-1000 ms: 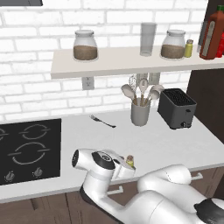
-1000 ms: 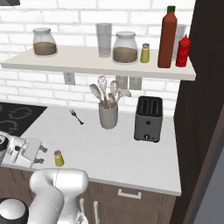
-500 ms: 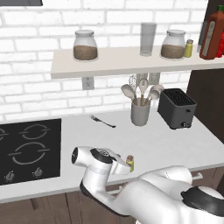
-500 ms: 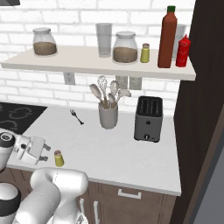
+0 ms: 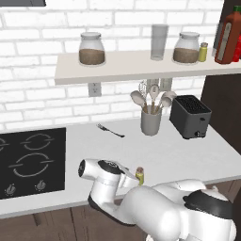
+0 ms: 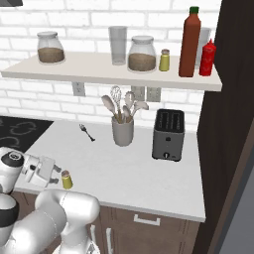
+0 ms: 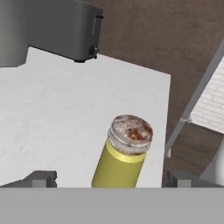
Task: Put the shaker and condiment bottle from the counter next to their counterparts in the cabinet.
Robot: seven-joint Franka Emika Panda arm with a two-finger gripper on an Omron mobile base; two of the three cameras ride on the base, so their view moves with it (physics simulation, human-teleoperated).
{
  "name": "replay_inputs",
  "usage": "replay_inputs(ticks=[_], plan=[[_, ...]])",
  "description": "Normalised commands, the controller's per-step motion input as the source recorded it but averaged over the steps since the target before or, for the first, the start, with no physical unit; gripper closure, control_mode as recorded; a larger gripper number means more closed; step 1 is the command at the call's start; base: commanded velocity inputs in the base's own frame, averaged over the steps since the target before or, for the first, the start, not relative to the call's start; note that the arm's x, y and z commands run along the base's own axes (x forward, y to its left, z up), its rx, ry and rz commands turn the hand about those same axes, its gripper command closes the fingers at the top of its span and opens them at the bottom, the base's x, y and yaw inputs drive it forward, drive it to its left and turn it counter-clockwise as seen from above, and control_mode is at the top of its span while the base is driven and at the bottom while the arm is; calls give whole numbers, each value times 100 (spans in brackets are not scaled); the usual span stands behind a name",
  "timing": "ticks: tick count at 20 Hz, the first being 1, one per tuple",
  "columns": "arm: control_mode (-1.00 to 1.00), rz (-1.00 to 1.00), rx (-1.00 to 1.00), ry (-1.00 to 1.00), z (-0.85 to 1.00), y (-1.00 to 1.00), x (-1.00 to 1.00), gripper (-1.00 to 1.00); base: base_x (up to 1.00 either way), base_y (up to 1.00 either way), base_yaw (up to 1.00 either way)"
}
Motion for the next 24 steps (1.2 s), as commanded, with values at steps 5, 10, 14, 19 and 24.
replay_inputs(ticks=[5, 10, 14, 19, 24], plan=[[-100, 0, 0, 0, 0, 0, 0, -100, 0, 0, 0], [-100, 0, 0, 0, -3, 0, 4, -100, 0, 0, 0], [-100, 0, 0, 4, -6, -2, 16, -100, 0, 0, 0], [-100, 0, 0, 7, -8, -13, 13, -100, 0, 0, 0], [-100, 0, 0, 7, -11, -25, 6, -100, 0, 0, 0]])
